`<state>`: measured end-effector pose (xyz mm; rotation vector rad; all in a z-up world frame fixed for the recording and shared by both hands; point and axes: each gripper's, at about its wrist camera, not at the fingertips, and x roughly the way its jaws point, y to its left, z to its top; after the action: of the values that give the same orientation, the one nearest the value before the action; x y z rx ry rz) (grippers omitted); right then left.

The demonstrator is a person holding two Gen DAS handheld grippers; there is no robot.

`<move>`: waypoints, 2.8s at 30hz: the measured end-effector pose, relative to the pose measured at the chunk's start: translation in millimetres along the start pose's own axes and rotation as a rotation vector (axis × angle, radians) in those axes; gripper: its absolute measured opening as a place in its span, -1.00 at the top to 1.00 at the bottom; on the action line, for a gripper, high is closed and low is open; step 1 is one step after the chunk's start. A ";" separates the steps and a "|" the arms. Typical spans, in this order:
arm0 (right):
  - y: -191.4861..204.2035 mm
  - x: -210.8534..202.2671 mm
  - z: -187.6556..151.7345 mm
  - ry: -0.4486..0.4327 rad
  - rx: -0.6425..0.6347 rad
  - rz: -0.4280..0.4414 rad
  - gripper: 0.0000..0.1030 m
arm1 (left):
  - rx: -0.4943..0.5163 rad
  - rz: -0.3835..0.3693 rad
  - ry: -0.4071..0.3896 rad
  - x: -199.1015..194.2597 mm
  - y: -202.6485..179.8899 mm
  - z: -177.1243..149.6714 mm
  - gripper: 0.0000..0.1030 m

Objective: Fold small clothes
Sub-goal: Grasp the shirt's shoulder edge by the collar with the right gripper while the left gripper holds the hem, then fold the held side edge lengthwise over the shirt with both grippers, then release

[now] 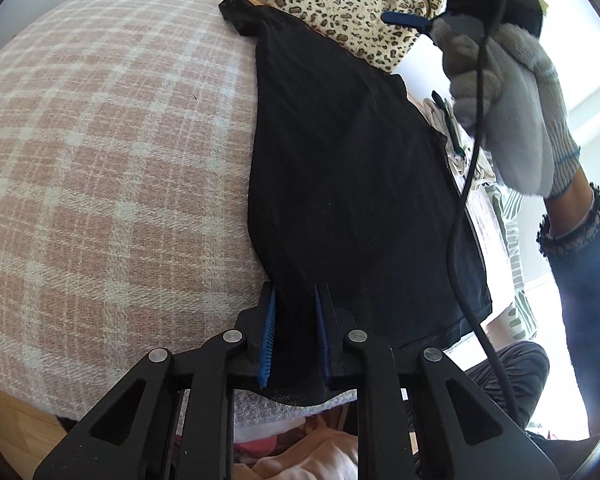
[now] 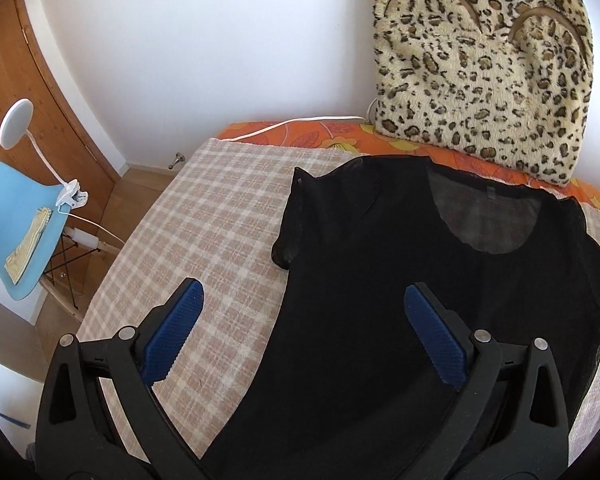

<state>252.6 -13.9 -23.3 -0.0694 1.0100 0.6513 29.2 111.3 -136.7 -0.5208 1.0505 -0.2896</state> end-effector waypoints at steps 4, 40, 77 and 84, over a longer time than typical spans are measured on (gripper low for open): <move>10.2 35.8 33.4 0.028 -0.009 -0.012 -0.84 | -0.032 -0.019 0.003 1.8 5.2 2.8 0.79; 2.2 196.3 74.5 0.164 0.011 -0.225 0.91 | 0.006 -0.016 -0.004 3.4 -7.1 -7.1 0.68; -148.2 103.2 66.3 0.055 0.198 -0.239 0.94 | 0.301 -0.099 0.020 50.5 -111.4 -8.9 0.95; -165.9 105.0 56.9 0.083 0.205 -0.251 0.94 | 0.359 -0.111 0.062 65.1 -129.2 -13.5 0.95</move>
<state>422.9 -79.0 -115.9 -0.0428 1.1219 0.3162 50.6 -31.6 -121.2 -0.2470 1.0026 -0.5828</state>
